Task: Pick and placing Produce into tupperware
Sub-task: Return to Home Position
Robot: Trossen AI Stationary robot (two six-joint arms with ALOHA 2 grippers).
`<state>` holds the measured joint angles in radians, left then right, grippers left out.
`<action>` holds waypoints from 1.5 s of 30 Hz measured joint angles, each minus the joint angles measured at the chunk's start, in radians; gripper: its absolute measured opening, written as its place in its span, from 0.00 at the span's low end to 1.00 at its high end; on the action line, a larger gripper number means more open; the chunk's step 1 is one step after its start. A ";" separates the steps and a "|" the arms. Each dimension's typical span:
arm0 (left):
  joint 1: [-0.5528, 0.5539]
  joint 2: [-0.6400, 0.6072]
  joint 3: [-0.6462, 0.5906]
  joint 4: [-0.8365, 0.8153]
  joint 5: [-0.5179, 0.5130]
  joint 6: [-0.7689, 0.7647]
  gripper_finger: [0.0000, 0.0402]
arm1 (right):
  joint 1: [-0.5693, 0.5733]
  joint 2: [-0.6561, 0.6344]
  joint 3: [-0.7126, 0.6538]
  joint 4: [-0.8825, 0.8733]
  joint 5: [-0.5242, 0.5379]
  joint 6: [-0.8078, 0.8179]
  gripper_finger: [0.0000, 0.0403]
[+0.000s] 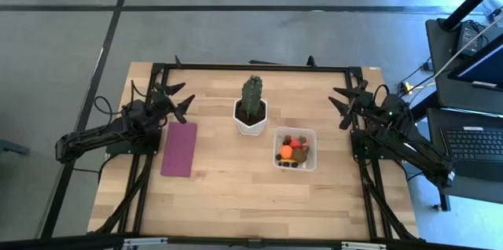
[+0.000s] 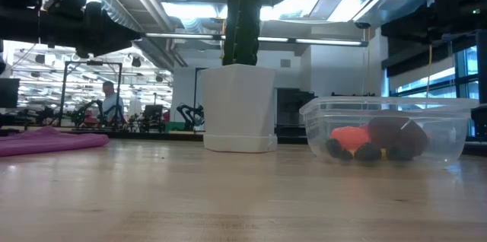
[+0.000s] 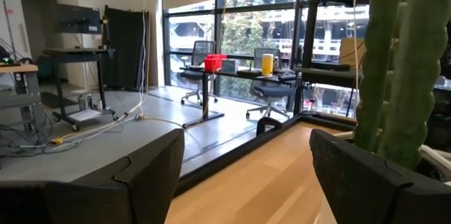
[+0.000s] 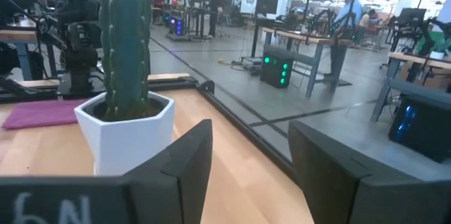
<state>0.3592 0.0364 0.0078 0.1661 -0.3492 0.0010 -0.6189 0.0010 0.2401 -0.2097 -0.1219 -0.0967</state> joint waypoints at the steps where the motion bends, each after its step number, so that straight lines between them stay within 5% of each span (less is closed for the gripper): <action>1: 0.000 0.000 0.000 -0.001 0.000 0.000 0.74 | 0.000 0.000 0.000 0.002 0.000 -0.007 0.47; 15: 0.000 0.000 0.000 -0.002 0.000 -0.019 0.74 | 0.001 0.000 -0.161 0.205 -0.010 0.014 0.47; 39: 0.000 0.000 0.000 -0.003 0.000 -0.020 0.74 | 0.001 0.000 -0.233 0.305 -0.009 0.044 0.47; 45: 0.000 0.002 0.000 -0.108 0.003 -0.055 0.74 | 0.001 0.000 -0.232 0.300 -0.009 0.064 0.47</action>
<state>0.3592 0.0386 0.0078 0.0580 -0.3467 -0.0543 -0.6178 0.0010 0.0086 0.0907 -0.1310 -0.0322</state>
